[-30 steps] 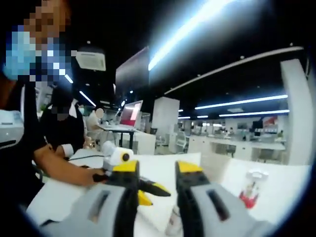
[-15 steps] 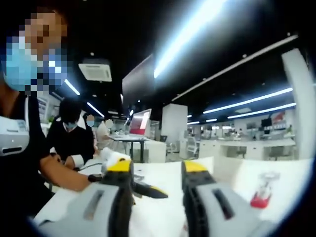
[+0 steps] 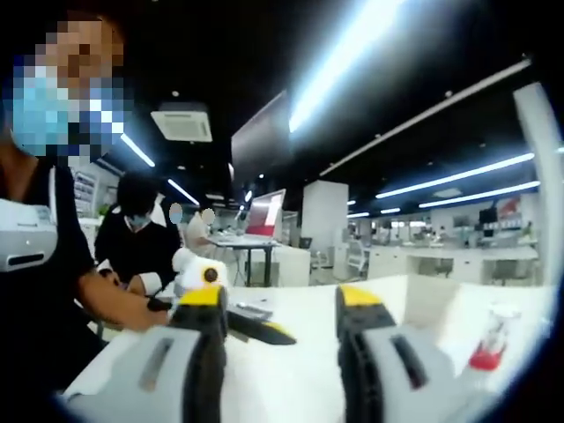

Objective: Arrange the skincare products in the storage area until every visible bottle or jar stands upright without overlapping.

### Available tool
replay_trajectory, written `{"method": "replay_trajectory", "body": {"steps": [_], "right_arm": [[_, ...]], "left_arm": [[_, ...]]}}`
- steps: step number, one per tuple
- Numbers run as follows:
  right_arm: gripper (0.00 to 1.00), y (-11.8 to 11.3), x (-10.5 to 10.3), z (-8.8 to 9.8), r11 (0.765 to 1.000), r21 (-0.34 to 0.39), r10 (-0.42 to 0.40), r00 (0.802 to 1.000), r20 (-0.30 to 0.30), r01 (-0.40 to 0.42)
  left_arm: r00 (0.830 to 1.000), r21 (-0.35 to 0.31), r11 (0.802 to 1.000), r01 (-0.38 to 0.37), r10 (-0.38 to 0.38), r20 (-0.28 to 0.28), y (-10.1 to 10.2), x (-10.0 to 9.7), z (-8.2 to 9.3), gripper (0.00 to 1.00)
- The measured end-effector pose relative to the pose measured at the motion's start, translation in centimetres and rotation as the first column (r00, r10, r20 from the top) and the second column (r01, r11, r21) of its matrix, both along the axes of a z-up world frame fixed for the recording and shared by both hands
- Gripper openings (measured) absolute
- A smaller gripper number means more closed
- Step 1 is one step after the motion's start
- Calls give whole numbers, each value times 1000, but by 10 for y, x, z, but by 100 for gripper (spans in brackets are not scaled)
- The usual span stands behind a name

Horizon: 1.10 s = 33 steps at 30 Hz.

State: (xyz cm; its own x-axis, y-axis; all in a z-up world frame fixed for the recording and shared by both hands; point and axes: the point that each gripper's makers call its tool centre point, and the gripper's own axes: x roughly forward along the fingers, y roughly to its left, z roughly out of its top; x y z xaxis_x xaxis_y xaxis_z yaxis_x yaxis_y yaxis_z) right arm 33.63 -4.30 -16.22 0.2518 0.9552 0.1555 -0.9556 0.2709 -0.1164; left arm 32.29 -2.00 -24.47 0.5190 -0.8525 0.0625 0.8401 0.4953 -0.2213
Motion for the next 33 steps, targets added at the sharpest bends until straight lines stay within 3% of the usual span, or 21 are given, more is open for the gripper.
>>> {"method": "replay_trajectory", "body": {"steps": [5, 11, 17, 23, 25, 28, 33], "right_arm": [[53, 4, -4, -2, 1000, -8, 21, 1000, -1, -21], [61, 12, -10, -6, 999, -28, 45, 999, -2, -45], [73, 16, -20, 2, 997, 5, 83, 997, -2, -83], [84, 21, -25, -1, 994, -2, 109, 994, -18, -109], [94, 27, -31, -4, 991, -8, 133, 991, -33, -133], [99, 35, -39, -10, 987, -38, 156, 987, -23, -157], [100, 37, -44, -10, 984, -33, 176, 984, -27, -177]], "left_arm": [[1000, 38, 999, -3, 3, 16, 5, -17, 2, 71], [999, 29, 999, -26, 25, 30, 20, -35, 12, 79], [998, 29, 998, -47, 46, 47, 30, -48, 19, 90], [996, 52, 997, -59, 55, 65, 40, -64, 21, 99], [995, 63, 996, -69, 64, 74, 45, -70, 23, 99], [994, 58, 995, -82, 78, 77, 55, -78, 26, 99], [990, 64, 990, -127, 122, 73, 73, -85, 22, 100]]}}
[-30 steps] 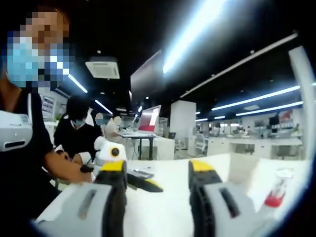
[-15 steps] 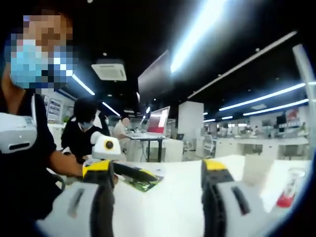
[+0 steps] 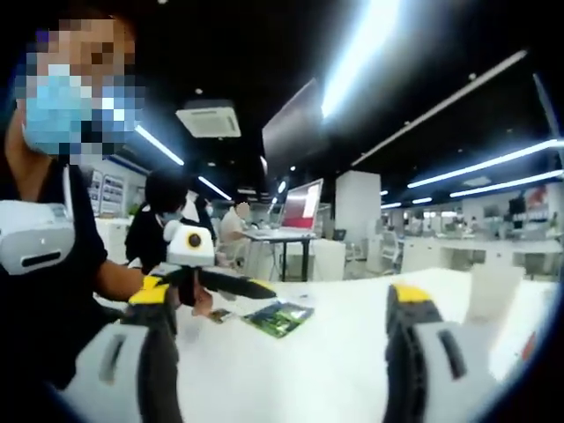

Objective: Arrange the skincare products in the storage area until every visible bottle or jar stands upright without overlapping.

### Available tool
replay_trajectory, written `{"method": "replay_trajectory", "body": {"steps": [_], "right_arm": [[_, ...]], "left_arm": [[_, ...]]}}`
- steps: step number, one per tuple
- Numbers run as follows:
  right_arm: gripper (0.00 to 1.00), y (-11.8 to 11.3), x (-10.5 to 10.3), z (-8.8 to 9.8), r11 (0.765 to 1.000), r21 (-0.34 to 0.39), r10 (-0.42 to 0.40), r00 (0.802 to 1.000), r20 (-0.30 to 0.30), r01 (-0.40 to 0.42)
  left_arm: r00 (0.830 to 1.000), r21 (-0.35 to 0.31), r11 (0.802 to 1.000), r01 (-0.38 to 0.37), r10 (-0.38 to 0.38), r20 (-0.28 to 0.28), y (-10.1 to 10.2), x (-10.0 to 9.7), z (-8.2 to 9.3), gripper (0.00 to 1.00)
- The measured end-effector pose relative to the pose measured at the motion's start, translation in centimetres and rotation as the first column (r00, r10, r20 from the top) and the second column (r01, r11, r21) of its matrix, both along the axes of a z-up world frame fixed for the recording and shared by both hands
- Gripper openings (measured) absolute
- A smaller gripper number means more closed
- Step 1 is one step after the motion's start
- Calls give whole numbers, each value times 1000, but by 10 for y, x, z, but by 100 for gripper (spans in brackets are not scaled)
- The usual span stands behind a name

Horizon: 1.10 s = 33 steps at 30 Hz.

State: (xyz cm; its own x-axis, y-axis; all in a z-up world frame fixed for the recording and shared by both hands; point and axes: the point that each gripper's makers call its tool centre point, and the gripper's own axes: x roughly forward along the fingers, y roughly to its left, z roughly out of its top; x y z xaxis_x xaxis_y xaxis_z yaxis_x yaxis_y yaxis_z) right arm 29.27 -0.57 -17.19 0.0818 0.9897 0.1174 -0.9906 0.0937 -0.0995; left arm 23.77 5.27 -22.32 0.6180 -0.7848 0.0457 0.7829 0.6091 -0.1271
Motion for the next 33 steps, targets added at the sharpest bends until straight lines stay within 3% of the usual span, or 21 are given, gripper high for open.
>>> {"method": "replay_trajectory", "body": {"steps": [8, 18, 33], "right_arm": [[100, 4, -4, -3, 1000, -3, 22, 1000, -14, -22], [100, 12, -12, -14, 997, -46, 54, 998, -19, -55], [97, 27, -21, -36, 988, -115, 95, 995, -40, -99]], "left_arm": [[998, 7, 998, -63, 63, -2, 24, -10, 1, 99], [986, 69, 984, -163, 164, -2, 61, -22, 1, 99], [961, 146, 954, -262, 272, -55, 107, -43, -23, 96]]}}
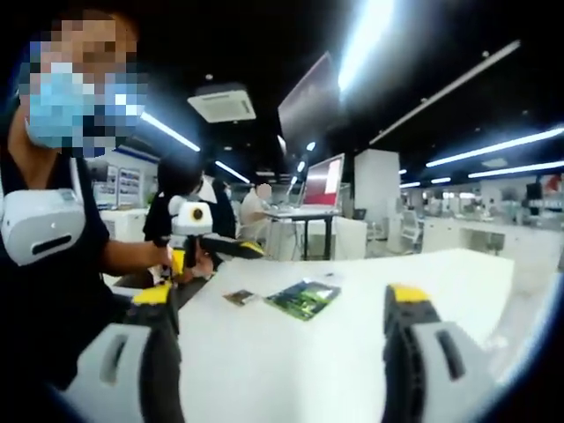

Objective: Arrange the skincare products in the storage area until every visible bottle or jar stands upright without overlapping.

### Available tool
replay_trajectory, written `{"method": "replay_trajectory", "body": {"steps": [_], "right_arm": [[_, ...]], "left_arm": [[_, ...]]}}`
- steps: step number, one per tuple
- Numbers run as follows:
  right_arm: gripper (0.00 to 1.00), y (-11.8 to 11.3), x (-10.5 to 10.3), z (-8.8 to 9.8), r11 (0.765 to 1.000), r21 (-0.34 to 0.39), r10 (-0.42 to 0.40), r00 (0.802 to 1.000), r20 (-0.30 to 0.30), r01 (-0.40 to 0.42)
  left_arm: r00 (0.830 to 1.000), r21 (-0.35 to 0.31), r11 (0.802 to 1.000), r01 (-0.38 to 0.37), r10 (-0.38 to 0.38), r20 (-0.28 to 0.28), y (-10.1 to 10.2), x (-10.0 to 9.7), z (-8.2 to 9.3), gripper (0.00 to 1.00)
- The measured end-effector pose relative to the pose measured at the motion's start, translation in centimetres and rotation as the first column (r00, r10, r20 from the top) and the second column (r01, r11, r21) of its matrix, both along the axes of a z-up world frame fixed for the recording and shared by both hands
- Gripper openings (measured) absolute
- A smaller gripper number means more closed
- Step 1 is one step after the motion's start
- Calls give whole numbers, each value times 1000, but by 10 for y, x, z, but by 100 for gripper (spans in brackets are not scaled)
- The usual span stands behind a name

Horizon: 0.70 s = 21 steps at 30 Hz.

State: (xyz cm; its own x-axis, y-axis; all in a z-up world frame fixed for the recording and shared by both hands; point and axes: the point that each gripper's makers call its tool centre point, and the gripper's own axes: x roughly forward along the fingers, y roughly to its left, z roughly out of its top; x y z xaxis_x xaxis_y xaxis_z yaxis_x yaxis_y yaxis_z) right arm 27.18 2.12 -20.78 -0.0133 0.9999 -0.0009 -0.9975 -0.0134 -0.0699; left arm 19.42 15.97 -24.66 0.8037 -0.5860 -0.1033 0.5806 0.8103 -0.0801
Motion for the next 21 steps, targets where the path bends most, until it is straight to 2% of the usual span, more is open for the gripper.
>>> {"method": "replay_trajectory", "body": {"steps": [6, 12, 21], "right_arm": [[97, 6, -3, -11, 999, -33, 14, 1000, -12, -15], [94, 14, -9, -25, 996, -81, 41, 999, -22, -42], [93, 20, -14, -34, 993, -107, 53, 998, -34, -56]], "left_arm": [[1000, 14, 1000, -22, 22, -20, 12, -8, -8, 95], [997, 65, 997, -48, 51, -51, 23, -13, -19, 90], [996, 62, 996, -70, 74, -59, 32, -19, -23, 89]]}}
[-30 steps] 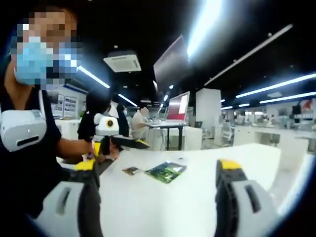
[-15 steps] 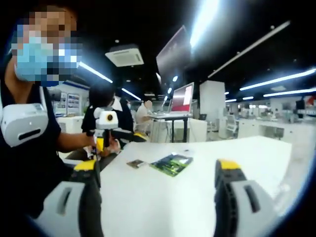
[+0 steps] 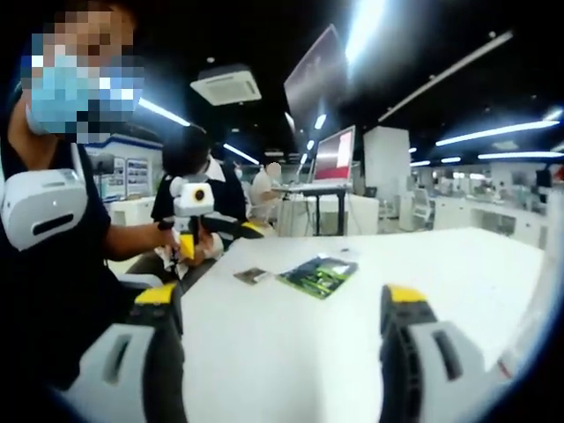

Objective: Arrange the skincare products in the storage area until every visible bottle or jar stands upright without overlapping.

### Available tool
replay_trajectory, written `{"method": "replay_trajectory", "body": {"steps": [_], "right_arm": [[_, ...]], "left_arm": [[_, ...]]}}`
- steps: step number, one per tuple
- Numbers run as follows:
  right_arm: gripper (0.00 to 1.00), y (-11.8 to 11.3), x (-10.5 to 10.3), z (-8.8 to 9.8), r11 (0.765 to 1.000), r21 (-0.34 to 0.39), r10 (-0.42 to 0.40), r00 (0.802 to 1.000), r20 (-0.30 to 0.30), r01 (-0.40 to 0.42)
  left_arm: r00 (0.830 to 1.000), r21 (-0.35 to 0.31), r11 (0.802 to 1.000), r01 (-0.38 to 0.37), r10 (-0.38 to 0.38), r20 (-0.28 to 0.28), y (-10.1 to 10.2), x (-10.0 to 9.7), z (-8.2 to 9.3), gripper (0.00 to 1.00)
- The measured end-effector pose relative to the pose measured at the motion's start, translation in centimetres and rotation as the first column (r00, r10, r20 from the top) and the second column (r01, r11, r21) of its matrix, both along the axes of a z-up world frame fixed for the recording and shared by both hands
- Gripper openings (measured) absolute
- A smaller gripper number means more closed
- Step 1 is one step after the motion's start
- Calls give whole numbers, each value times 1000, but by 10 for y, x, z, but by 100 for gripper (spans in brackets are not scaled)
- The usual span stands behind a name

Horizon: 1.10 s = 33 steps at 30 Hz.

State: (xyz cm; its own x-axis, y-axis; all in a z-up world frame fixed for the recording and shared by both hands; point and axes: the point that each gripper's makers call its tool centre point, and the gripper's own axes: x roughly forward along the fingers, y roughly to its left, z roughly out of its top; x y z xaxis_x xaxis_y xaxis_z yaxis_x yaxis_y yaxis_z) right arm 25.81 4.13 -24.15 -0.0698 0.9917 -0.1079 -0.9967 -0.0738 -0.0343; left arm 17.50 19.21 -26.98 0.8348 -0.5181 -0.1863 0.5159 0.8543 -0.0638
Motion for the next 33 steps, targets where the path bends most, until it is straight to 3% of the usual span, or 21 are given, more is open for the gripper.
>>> {"method": "replay_trajectory", "body": {"steps": [28, 33], "right_arm": [[87, 26, -23, -36, 993, -93, 73, 996, -44, -77], [82, 31, -21, -39, 994, -80, 73, 994, -81, -79]], "left_arm": [[994, 23, 997, -74, 76, -73, 18, 2, -26, 78], [993, 11, 996, -87, 88, -77, 23, 3, -28, 77]]}}
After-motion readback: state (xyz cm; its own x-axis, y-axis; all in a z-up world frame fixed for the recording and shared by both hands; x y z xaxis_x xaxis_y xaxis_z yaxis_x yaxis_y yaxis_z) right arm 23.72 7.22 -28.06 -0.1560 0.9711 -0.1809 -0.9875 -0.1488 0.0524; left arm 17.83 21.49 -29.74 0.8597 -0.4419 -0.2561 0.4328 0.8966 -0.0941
